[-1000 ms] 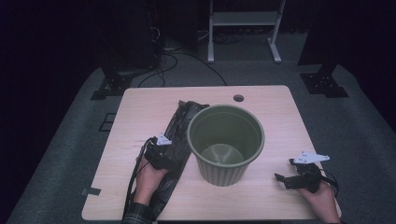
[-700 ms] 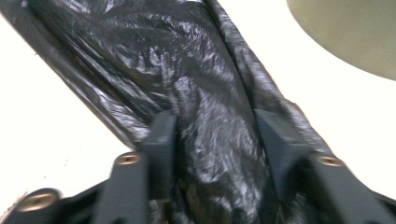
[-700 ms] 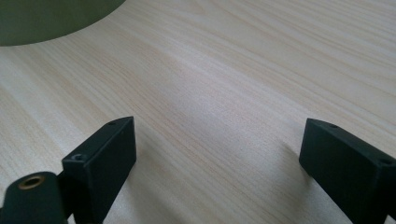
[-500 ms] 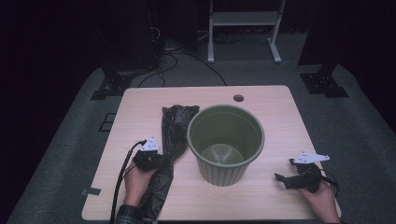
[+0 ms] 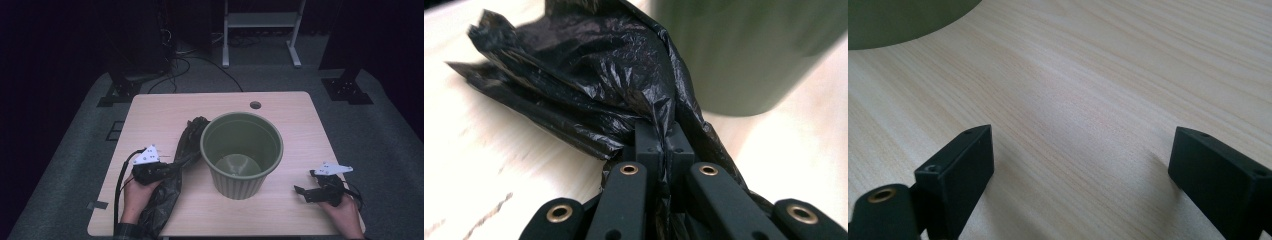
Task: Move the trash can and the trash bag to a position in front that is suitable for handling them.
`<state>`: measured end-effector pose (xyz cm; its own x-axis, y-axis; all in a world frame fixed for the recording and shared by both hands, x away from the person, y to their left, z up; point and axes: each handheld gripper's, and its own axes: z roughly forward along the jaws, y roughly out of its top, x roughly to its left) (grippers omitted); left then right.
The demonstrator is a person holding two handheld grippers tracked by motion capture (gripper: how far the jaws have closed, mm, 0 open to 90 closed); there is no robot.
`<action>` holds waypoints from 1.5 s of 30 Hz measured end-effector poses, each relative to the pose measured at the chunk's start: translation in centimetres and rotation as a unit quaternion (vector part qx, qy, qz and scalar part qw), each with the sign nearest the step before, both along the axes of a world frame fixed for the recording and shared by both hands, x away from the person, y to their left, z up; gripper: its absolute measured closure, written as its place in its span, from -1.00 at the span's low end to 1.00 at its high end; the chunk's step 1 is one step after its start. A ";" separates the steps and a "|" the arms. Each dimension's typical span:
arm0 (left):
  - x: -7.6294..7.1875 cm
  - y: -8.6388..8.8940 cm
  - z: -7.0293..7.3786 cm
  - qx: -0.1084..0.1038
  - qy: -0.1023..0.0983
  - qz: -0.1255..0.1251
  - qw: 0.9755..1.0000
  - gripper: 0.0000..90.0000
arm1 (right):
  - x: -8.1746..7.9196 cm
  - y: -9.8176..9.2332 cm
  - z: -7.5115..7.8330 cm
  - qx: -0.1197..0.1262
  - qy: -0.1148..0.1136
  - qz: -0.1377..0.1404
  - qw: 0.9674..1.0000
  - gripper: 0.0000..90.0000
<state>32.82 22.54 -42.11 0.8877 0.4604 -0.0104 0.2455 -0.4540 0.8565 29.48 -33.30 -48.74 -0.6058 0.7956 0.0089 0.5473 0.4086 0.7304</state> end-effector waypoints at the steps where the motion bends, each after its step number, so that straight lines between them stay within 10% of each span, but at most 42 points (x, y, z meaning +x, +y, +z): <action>1: -0.3 0.1 0.4 0.002 -0.005 -0.009 1.000 0.95 | 0.0 0.0 0.0 0.000 0.000 0.000 1.000 -0.79; 14: -1.9 0.5 3.4 -0.029 -0.022 -0.093 0.995 0.94 | 0.0 0.0 0.0 0.001 0.000 -0.002 1.000 -0.79; 28: -2.3 -0.9 6.6 -0.089 -0.048 -0.166 0.981 0.94 | 0.1 0.0 0.0 0.001 0.001 -0.004 1.000 -0.79; 45: -1.5 -3.6 10.1 -0.116 -0.074 -0.218 0.966 0.94 | 0.1 0.0 0.0 0.000 0.000 -0.007 1.000 -0.78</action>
<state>31.34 18.92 -31.99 0.9963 0.0426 0.0742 -0.0594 -0.2782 0.9587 29.61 -33.32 -48.74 -0.5949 0.8038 0.0092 0.5530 0.4008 0.7305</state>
